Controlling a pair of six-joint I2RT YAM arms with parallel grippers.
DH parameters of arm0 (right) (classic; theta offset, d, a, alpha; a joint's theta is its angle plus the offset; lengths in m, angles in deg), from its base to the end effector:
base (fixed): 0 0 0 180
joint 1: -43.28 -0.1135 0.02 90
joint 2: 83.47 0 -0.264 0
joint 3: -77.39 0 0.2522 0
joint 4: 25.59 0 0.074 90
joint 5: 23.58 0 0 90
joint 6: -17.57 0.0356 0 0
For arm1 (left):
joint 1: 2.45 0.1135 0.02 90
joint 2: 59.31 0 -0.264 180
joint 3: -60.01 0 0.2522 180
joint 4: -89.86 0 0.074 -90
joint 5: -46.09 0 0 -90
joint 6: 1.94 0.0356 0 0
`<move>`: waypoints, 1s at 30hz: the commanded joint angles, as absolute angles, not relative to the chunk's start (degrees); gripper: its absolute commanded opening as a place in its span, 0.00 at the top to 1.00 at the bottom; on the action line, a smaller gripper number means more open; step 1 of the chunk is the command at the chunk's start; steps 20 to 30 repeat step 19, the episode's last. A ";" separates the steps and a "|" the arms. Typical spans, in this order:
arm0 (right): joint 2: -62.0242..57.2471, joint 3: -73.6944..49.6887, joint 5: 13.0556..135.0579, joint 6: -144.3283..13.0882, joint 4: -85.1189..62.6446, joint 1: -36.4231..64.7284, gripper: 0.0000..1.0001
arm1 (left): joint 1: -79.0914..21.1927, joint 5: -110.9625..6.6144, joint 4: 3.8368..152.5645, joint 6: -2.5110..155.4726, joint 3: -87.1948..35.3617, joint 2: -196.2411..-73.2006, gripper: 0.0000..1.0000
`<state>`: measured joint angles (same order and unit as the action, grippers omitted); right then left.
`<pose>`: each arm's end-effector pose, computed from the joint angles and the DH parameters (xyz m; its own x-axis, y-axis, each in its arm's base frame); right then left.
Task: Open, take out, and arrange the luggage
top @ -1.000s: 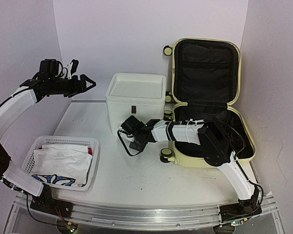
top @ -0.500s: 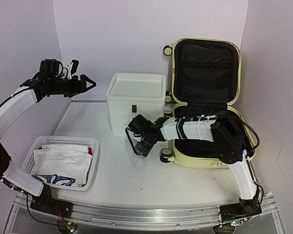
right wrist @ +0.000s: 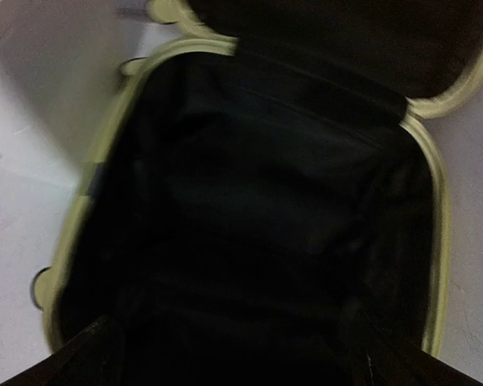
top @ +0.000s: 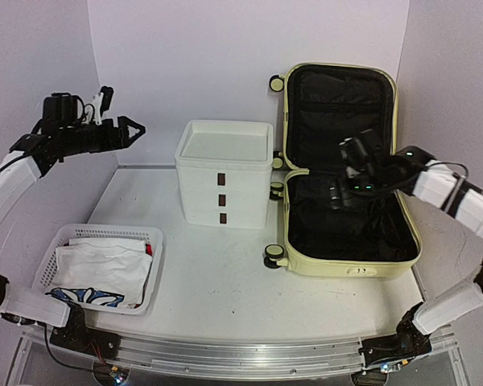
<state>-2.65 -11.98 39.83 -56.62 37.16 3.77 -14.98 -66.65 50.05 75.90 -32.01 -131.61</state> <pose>0.2333 0.1717 0.3258 -0.7020 -0.2631 -0.6617 -0.1826 0.9647 -0.1899 0.2679 -0.0736 0.4134 -0.4446 -0.1002 -0.8901 0.4714 0.8188 -0.3276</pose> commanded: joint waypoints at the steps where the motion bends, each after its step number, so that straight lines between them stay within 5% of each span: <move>1: -18.20 -7.64 35.10 -53.37 44.46 10.17 0.02 | -14.75 -60.72 51.82 79.80 -32.04 -118.60 0.07; 13: -44.13 -10.48 38.40 -63.35 46.15 10.50 0.02 | -14.75 -54.97 50.81 80.93 -32.54 -99.50 0.01; 30: -47.99 -7.99 41.06 -64.20 45.14 10.49 0.02 | -14.74 -55.67 50.29 79.39 -33.95 -100.22 0.01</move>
